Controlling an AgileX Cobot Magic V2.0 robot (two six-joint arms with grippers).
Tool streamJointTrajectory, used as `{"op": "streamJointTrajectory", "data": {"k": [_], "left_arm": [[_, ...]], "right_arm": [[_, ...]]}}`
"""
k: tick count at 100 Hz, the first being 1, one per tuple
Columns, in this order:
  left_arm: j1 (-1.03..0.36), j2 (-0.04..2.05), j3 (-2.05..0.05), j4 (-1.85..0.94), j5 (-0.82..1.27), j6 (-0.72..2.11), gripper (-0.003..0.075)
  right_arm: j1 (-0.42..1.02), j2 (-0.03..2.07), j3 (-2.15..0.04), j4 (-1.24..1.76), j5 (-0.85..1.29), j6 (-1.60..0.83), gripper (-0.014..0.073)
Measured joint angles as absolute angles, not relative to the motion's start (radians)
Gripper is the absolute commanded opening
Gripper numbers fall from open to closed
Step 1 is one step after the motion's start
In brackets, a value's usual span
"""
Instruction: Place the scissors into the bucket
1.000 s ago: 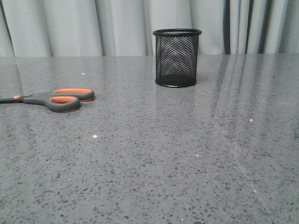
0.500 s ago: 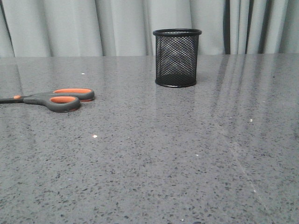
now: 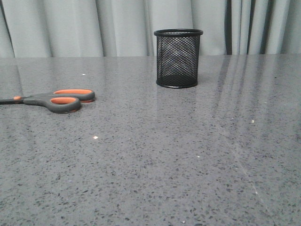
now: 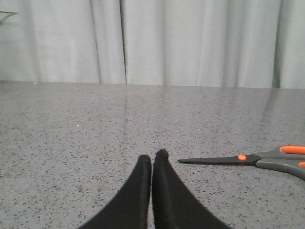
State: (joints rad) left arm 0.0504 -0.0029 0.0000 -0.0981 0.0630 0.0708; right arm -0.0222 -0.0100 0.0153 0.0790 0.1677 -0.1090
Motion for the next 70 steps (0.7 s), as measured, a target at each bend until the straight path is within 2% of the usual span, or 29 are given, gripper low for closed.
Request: {"op": "streamJointTrajectory", "data": {"k": [13, 53, 70], "left_arm": [[0.05, -0.003, 0.0, -0.18, 0.063, 0.071, -0.002], [0.05, -0.003, 0.0, -0.759, 0.053, 0.07, -0.002], [0.05, -0.003, -0.01, -0.841, 0.091, 0.069, -0.002]], "right_arm": [[-0.022, -0.01, 0.015, 0.128, 0.143, -0.109, -0.0045], [-0.022, -0.01, 0.015, 0.468, 0.025, -0.109, -0.0045], [-0.022, -0.01, -0.011, 0.548, 0.067, -0.109, -0.0045]]}}
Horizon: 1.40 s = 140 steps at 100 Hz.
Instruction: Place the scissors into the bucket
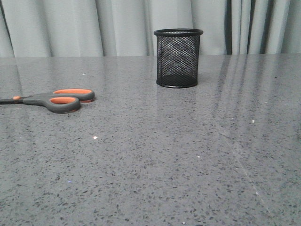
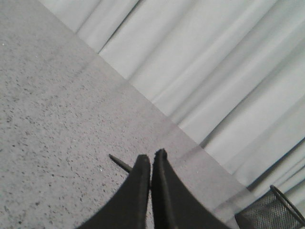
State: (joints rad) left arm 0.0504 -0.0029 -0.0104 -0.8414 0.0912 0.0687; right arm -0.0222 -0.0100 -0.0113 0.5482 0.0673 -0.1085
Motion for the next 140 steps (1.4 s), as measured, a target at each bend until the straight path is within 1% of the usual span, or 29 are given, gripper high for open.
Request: {"op": "streamJointTrajectory", "data": {"k": [10, 23, 37, 55, 72, 90, 95, 102, 107, 112, 114, 117, 119, 124, 127, 140], "left_arm": [[0.05, -0.003, -0.079, -0.788, 0.193, 0.109, -0.002], [0.05, 0.055, -0.272, -0.623, 0.367, 0.165, -0.002], [0.05, 0.22, -0.484, -0.491, 0.547, 0.205, -0.002], [0.05, 0.464, -0.713, -0.449, 0.744, 0.311, -0.002], [0.05, 0.639, -0.85, -0.442, 0.891, 0.352, -0.0019], [0.05, 0.758, -0.92, -0.452, 0.952, 0.357, -0.0018], [0.05, 0.779, -0.93, -0.465, 0.953, 0.369, -0.0013], [0.05, 0.804, -0.94, -0.494, 0.958, 0.407, 0.0029], [0.05, 0.819, -0.947, -0.517, 0.966, 0.439, 0.0081], [0.05, 0.835, -0.953, -0.546, 0.976, 0.475, 0.0149], [0.05, 0.841, -0.956, -0.559, 0.978, 0.483, 0.0181], [0.05, 0.85, -0.96, -0.575, 0.986, 0.504, 0.0233], [0.05, 0.858, -0.962, -0.587, 0.991, 0.515, 0.0253], [0.05, 0.876, -0.969, -0.615, 0.998, 0.53, 0.0323], [0.05, 0.885, -0.969, -0.629, 0.998, 0.541, 0.0346], [0.05, 0.927, -0.977, -0.686, 1.027, 0.61, 0.0356]], "right_arm": [[-0.022, -0.01, -0.092, 0.531, 0.154, -0.107, -0.0044], [-0.022, 0.044, -0.223, 0.465, 0.264, -0.107, -0.0045], [-0.022, 0.208, -0.378, 0.402, 0.414, -0.107, -0.0045], [-0.009, 0.458, -0.572, 0.336, 0.583, -0.107, -0.0045], [0.013, 0.629, -0.721, 0.312, 0.711, -0.114, -0.0045], [0.017, 0.729, -0.818, 0.305, 0.794, -0.176, -0.0037], [0.017, 0.739, -0.833, 0.303, 0.803, -0.196, -0.0011], [0.017, 0.746, -0.848, 0.303, 0.806, -0.211, 0.0064], [0.017, 0.747, -0.854, 0.303, 0.81, -0.216, 0.0148], [0.017, 0.747, -0.855, 0.303, 0.815, -0.219, 0.0271], [0.017, 0.747, -0.855, 0.303, 0.818, -0.22, 0.0302], [0.017, 0.747, -0.855, 0.305, 0.822, -0.22, 0.0374], [0.017, 0.747, -0.855, 0.305, 0.825, -0.22, 0.0406], [0.017, 0.749, -0.855, 0.305, 0.829, -0.221, 0.0443], [0.017, 0.749, -0.855, 0.305, 0.832, -0.222, 0.0442], [0.017, 0.752, -0.855, 0.307, 0.838, -0.224, 0.0433]]}}
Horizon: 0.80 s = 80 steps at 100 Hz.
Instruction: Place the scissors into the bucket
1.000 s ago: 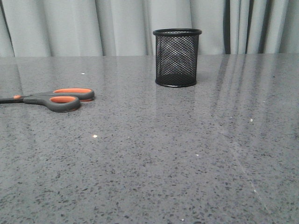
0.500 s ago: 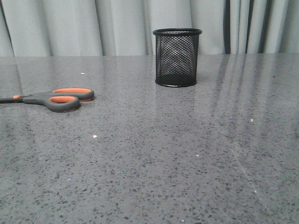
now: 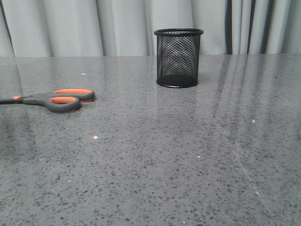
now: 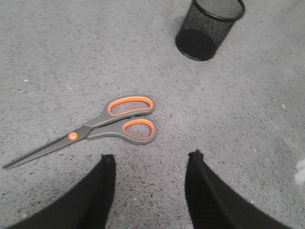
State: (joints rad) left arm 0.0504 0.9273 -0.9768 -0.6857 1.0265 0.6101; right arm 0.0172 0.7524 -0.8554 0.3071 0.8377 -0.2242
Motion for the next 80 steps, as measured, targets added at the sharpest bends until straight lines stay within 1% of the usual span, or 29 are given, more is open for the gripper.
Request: {"op": "streamJointTrajectory", "data": {"k": [22, 40, 54, 69, 80], "left_arm": [[0.05, 1.073, -1.058, -0.692, 1.111, 0.695, 0.0356], [0.05, 1.244, -1.2, -0.666, 1.212, 0.793, 0.0356], [0.047, 1.365, -1.306, -0.657, 1.229, 0.905, 0.0356], [-0.007, 1.457, -1.381, -0.605, 1.229, 1.066, 0.0356], [-0.069, 1.507, -1.433, -0.505, 1.233, 1.137, 0.0356]], "right_arm": [[0.017, 0.752, -0.855, 0.328, 0.84, -0.224, 0.0433], [0.022, 0.752, -0.855, 0.331, 0.84, -0.224, 0.0433], [0.052, 0.752, -0.855, 0.331, 0.84, -0.226, 0.0433], [0.078, 0.752, -0.855, 0.331, 0.84, -0.23, 0.0433], [0.095, 0.752, -0.855, 0.331, 0.84, -0.239, 0.0433]]}}
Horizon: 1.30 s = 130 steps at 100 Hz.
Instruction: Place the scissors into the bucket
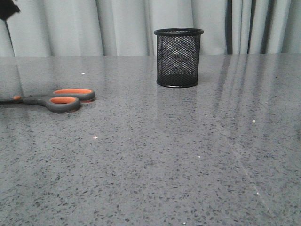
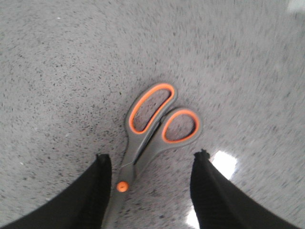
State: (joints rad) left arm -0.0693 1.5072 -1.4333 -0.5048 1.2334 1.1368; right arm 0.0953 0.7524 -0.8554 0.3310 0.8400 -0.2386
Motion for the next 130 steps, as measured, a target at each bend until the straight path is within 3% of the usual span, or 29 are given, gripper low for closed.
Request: {"op": "streamJointTrajectory", "data": {"k": [33, 63, 130], "left_arm": [[-0.209, 1.64, -1.493, -0.259, 1.237, 1.192, 0.0366], [-0.209, 1.707, -1.493, -0.252, 1.237, 1.289, 0.0411], [-0.209, 1.836, -1.495, -0.26, 1.229, 1.311, 0.0411]], "right_arm": [[0.125, 0.752, -0.855, 0.331, 0.84, -0.247, 0.0433], [0.127, 0.752, -0.855, 0.331, 0.84, -0.249, 0.0433], [0.127, 0.752, -0.855, 0.331, 0.84, -0.254, 0.0433]]}}
